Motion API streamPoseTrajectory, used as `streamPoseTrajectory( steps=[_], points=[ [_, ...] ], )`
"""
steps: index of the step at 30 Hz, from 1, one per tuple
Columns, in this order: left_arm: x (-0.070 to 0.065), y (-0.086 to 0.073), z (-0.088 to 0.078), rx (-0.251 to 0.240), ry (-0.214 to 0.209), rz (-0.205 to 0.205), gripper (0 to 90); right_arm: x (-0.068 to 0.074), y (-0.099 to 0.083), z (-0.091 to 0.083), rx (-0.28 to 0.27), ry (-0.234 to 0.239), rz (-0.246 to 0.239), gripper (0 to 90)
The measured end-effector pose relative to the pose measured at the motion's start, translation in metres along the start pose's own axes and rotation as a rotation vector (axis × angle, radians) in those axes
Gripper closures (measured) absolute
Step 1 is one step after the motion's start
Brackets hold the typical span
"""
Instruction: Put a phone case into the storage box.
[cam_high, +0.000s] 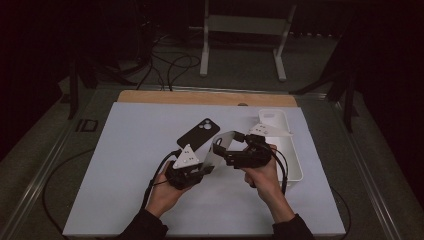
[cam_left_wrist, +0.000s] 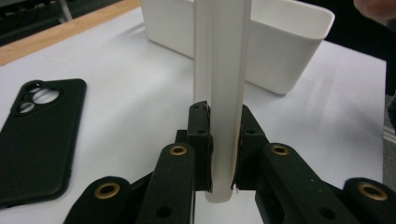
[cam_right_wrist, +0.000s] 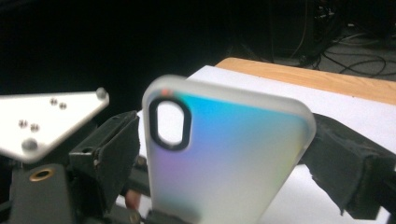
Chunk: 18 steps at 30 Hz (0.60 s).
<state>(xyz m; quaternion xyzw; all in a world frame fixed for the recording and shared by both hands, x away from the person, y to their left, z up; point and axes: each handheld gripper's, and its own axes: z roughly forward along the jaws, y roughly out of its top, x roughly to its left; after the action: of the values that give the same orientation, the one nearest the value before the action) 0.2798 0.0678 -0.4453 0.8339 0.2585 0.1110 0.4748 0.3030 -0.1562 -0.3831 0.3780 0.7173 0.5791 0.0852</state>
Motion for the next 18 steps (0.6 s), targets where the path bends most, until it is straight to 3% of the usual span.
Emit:
streamPoseTrajectory(
  steps=[8, 15, 18],
  points=[
    [-0.004, -0.002, 0.004, -0.011, 0.012, -0.012, 81.1, 0.004, -0.003, 0.005, -0.011, -0.047, 0.000, 15.5],
    [-0.004, -0.003, 0.002, -0.031, 0.030, -0.011, 81.2, -0.004, -0.009, 0.004, -0.034, -0.033, 0.061, 14.8],
    [-0.004, -0.002, 0.002, -0.043, 0.023, -0.016, 81.2, -0.003, -0.010, 0.007, -0.025, -0.024, 0.064, 13.7]
  ],
)
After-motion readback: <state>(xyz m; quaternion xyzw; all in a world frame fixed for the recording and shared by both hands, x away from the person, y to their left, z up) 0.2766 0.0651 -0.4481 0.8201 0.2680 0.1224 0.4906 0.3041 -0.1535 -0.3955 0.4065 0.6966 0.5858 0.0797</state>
